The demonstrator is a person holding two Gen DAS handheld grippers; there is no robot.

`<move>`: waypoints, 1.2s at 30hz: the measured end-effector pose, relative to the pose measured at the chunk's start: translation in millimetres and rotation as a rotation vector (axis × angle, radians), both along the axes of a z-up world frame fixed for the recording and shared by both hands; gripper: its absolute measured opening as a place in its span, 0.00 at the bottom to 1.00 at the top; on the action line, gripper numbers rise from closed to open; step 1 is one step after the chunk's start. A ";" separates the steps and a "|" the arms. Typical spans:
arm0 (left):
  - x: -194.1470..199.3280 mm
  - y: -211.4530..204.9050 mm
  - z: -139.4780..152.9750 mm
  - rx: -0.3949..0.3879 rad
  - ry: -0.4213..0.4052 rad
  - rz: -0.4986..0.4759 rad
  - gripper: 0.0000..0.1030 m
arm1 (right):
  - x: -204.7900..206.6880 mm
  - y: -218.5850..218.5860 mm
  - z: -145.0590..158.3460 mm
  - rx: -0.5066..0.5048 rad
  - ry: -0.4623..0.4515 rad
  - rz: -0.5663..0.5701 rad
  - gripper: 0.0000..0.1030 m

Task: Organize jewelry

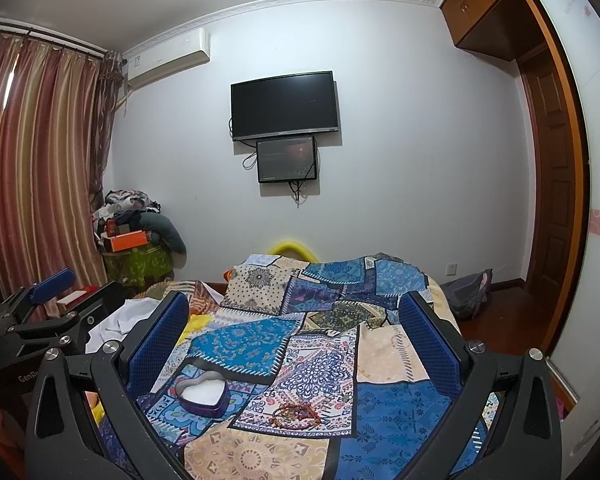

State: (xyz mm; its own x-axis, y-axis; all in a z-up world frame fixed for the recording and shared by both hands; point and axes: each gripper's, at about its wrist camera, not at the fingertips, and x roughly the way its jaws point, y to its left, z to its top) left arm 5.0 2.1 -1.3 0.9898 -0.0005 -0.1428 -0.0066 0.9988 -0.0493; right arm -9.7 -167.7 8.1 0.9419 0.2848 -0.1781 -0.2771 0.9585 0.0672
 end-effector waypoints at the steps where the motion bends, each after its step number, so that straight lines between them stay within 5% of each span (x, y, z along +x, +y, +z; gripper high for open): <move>1: 0.1 0.2 -0.1 -0.001 0.000 0.000 1.00 | -0.5 0.6 -0.4 -0.001 0.000 0.000 1.00; 36: 15.8 7.0 -9.0 -0.009 0.042 0.026 1.00 | 16.1 -1.2 -12.6 -0.021 0.060 -0.008 1.00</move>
State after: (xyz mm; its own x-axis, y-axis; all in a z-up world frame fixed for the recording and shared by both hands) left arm 20.7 9.1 -10.3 0.9827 0.0236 -0.1840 -0.0347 0.9978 -0.0571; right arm 6.4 -168.8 -4.4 0.9314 0.2732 -0.2404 -0.2659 0.9619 0.0629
